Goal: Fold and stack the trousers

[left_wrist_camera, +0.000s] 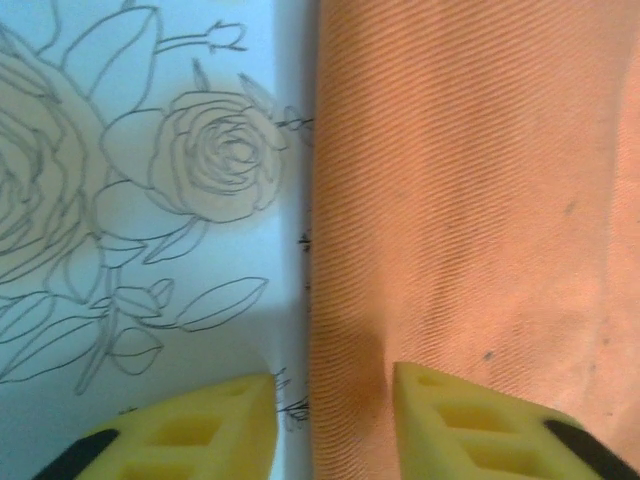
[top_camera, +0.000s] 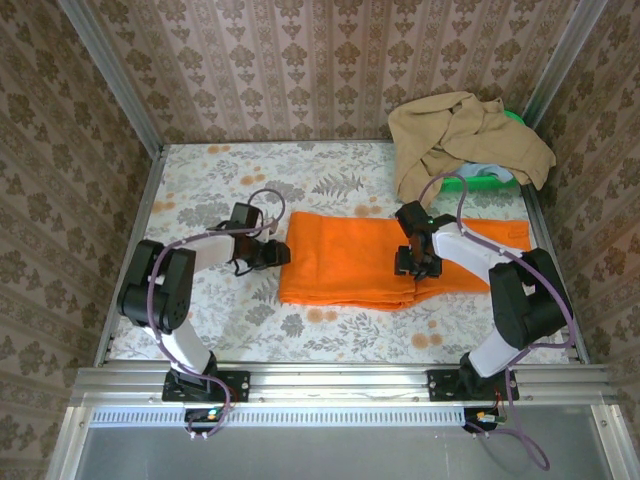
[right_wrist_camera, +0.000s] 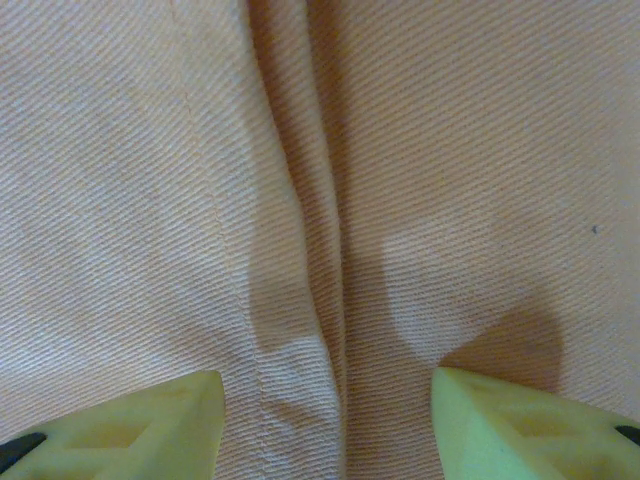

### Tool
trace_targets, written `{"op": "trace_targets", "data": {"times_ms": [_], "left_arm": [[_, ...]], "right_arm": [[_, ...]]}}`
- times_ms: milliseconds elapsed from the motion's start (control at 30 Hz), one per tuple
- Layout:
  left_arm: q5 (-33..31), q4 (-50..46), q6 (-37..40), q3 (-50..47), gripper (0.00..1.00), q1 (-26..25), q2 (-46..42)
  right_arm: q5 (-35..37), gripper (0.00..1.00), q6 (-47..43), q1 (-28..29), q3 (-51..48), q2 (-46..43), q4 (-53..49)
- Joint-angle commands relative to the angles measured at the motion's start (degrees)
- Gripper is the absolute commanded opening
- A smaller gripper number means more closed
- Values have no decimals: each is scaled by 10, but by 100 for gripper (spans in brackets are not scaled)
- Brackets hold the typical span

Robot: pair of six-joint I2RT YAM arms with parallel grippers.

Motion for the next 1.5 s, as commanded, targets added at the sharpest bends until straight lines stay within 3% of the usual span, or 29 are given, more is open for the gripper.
{"op": "trace_targets", "data": {"times_ms": [0, 100, 300, 367, 433, 500, 933, 1200, 1333, 1467], "left_arm": [[127, 109, -14, -34, 42, -41, 28], [155, 129, -22, -42, 47, -40, 27], [132, 75, 0, -28, 43, -53, 40], [117, 71, -1, -30, 35, -59, 33], [104, 59, -4, -28, 11, -59, 18], [100, 51, -8, -24, 0, -57, -2], [-55, -282, 46, 112, 0, 18, -132], [-117, -385, 86, 157, 0, 93, -169], [-106, -394, 95, 169, 0, 130, -177], [-137, -421, 104, 194, 0, 138, -174]], "right_arm": [[-13, 58, -4, -2, -3, -1, 7], [-13, 58, -4, -4, -2, 3, 8], [-15, 58, -3, -4, -6, -3, 10], [-13, 58, -2, -5, -7, -5, 10], [-13, 58, -1, -5, -8, -7, 10], [-12, 58, -1, -5, -10, -8, 10], [-24, 59, 8, -13, -3, -71, 1], [-82, 60, 20, -19, -28, -105, 36], [-93, 60, 17, -23, -33, -104, 48], [-100, 60, 14, -41, -40, -102, 58]]}}
